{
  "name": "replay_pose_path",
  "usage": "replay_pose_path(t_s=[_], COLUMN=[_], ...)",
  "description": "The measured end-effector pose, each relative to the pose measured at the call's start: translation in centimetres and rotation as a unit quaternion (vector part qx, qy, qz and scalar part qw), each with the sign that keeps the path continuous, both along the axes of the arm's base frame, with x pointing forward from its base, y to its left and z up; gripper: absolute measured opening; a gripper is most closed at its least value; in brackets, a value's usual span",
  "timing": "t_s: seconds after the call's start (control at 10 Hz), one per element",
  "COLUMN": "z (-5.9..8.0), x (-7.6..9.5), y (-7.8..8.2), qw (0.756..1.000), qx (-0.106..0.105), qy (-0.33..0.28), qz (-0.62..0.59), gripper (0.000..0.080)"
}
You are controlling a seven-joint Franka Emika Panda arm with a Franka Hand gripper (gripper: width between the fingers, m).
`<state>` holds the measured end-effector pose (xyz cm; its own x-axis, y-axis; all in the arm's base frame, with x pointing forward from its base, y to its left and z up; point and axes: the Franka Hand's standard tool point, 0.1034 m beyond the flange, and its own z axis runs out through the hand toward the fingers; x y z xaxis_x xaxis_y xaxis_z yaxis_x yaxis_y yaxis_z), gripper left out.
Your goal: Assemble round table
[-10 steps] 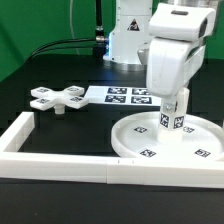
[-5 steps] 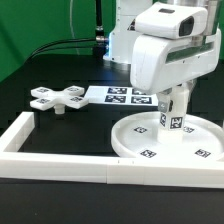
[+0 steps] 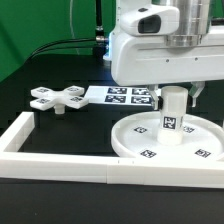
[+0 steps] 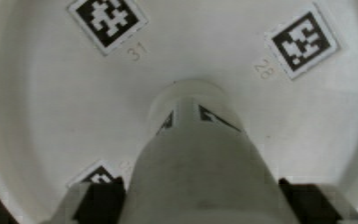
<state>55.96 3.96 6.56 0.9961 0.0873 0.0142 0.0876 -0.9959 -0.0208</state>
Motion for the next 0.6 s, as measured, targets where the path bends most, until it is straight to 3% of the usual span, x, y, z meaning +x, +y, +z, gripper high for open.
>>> replay_pose_path(t_s=[0.6], z=[-0.02], x=[0.01], y=[-0.07], qw=[0.979], qx=[0.011], qy=[0.007], qz=[-0.204], gripper=[0.0409])
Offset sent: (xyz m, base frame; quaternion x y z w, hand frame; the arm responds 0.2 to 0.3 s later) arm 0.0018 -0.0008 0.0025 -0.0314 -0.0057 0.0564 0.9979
